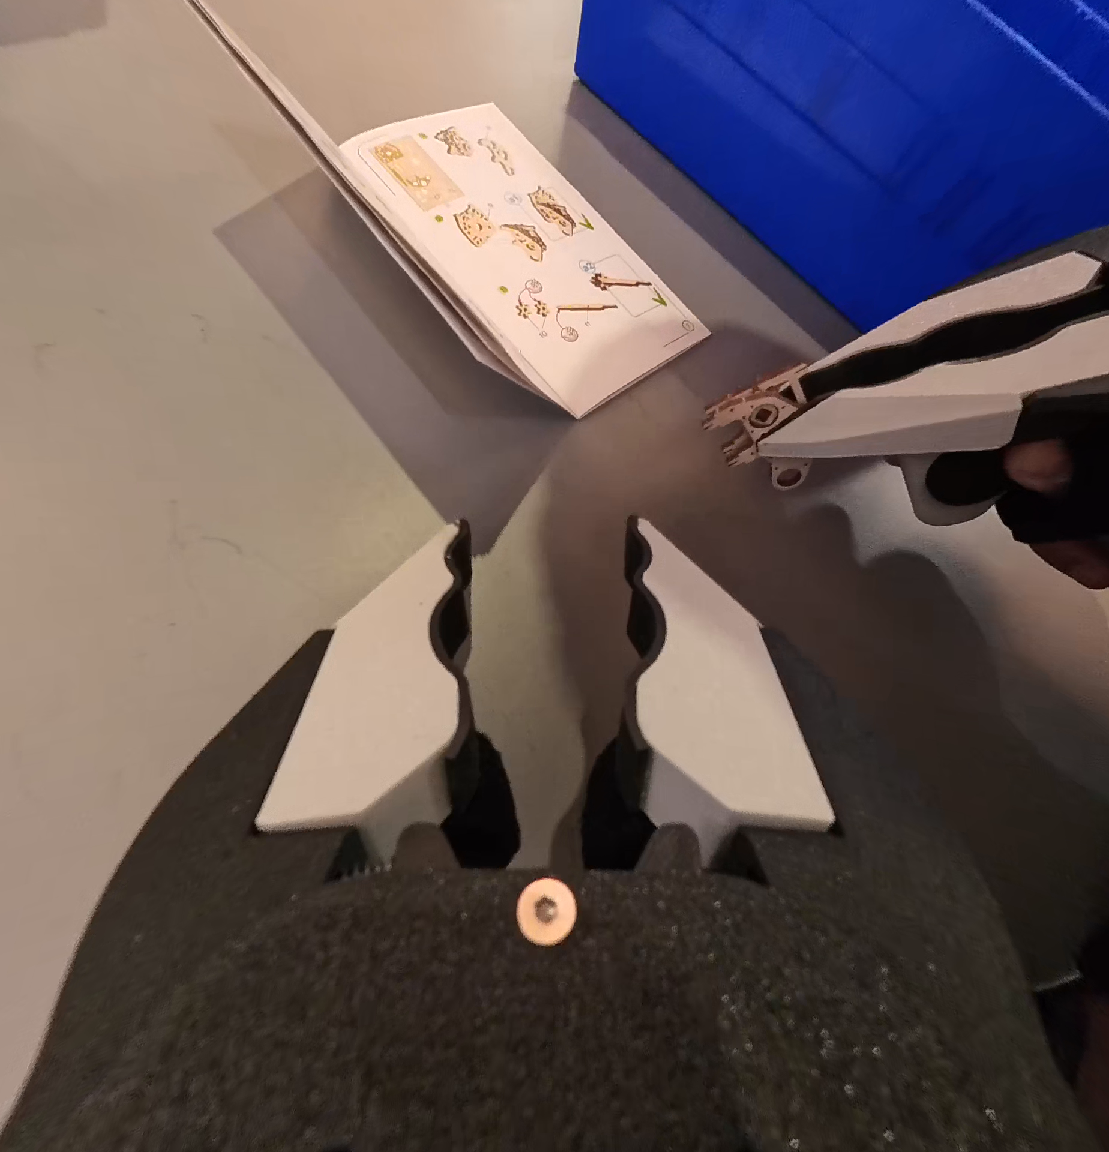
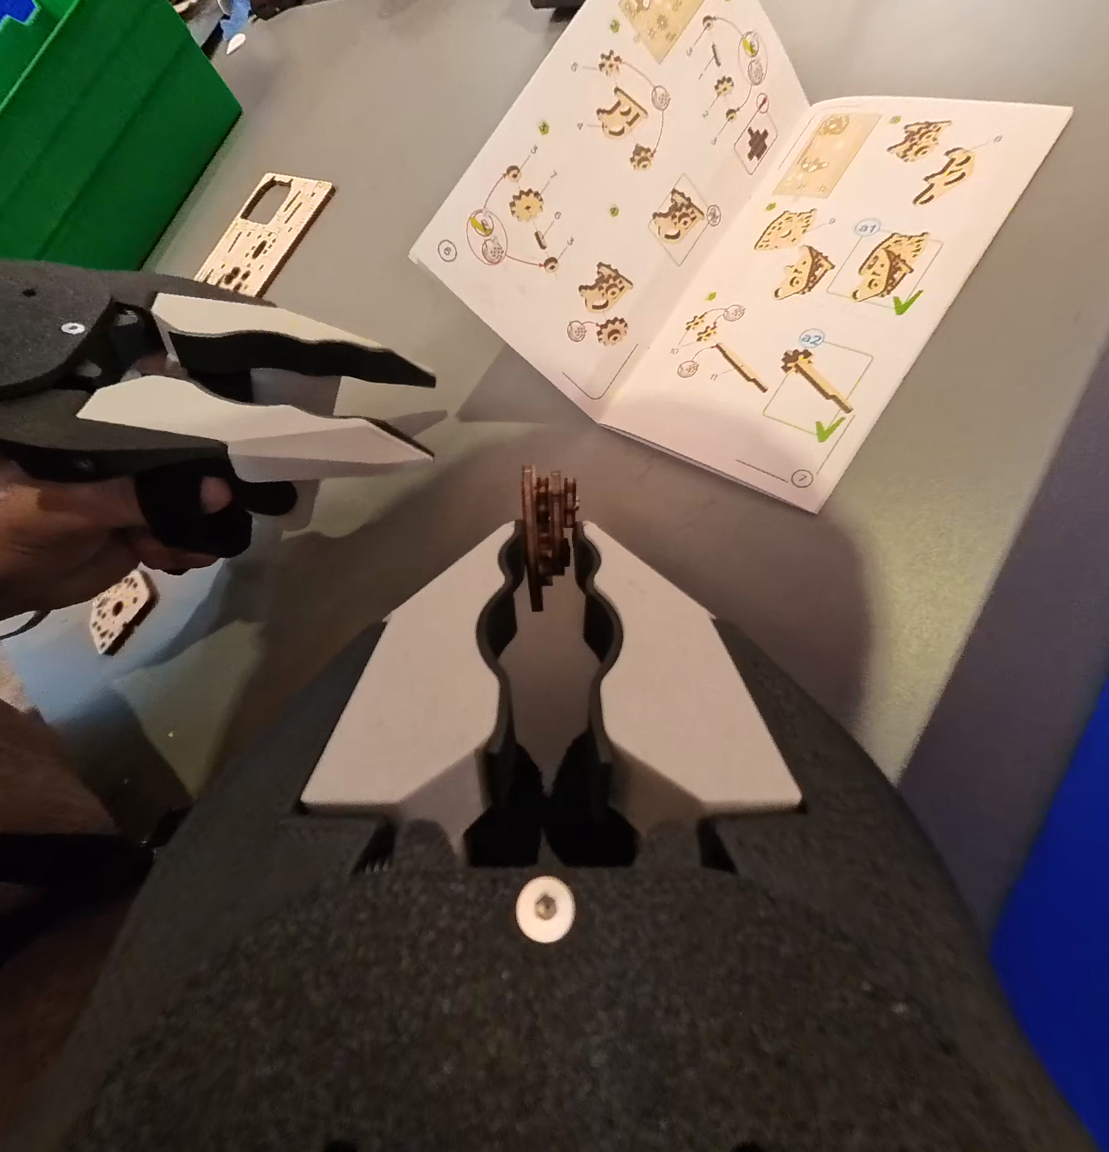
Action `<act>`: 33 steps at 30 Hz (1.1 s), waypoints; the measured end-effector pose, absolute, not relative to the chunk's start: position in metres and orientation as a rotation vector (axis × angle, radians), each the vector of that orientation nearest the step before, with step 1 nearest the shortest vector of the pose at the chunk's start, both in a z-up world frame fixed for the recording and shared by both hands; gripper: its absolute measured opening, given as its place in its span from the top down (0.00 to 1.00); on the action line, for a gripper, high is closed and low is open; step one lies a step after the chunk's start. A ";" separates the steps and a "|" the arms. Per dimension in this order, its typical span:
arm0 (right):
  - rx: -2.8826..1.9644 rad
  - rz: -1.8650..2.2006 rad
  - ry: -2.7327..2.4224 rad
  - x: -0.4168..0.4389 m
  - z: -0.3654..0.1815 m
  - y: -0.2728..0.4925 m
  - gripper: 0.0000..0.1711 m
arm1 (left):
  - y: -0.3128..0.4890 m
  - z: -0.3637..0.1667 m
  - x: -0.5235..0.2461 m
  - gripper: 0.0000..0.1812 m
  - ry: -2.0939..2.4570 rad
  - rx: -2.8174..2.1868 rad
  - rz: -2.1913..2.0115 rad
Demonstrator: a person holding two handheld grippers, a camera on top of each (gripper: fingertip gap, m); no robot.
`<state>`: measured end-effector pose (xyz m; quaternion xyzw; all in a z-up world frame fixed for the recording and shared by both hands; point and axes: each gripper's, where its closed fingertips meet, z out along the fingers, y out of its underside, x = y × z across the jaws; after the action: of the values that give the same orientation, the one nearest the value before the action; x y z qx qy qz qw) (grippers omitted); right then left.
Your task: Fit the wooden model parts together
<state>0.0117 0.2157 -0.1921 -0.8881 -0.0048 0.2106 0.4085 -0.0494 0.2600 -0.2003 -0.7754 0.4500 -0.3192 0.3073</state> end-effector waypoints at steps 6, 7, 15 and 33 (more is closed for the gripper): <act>-2.247 0.526 -0.038 0.007 -0.193 0.217 0.92 | 0.257 -0.187 -0.067 0.74 1.184 -2.053 -0.802; -2.244 0.527 -0.043 0.006 -0.192 0.218 0.92 | 0.257 -0.184 -0.074 0.74 1.179 -2.054 -0.784; -2.230 0.649 -0.353 -0.052 -0.178 0.203 0.92 | 0.275 -0.163 -0.214 0.76 1.196 -2.095 -0.483; -2.202 0.724 -0.738 -0.184 -0.160 0.184 0.92 | 0.162 -0.211 -0.268 0.63 0.745 -2.213 -0.485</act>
<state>-0.1835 0.1843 -0.1601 -0.8488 -0.2846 0.2793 0.3472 -0.2683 0.1625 -0.2111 -0.8623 0.2902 -0.1890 0.3695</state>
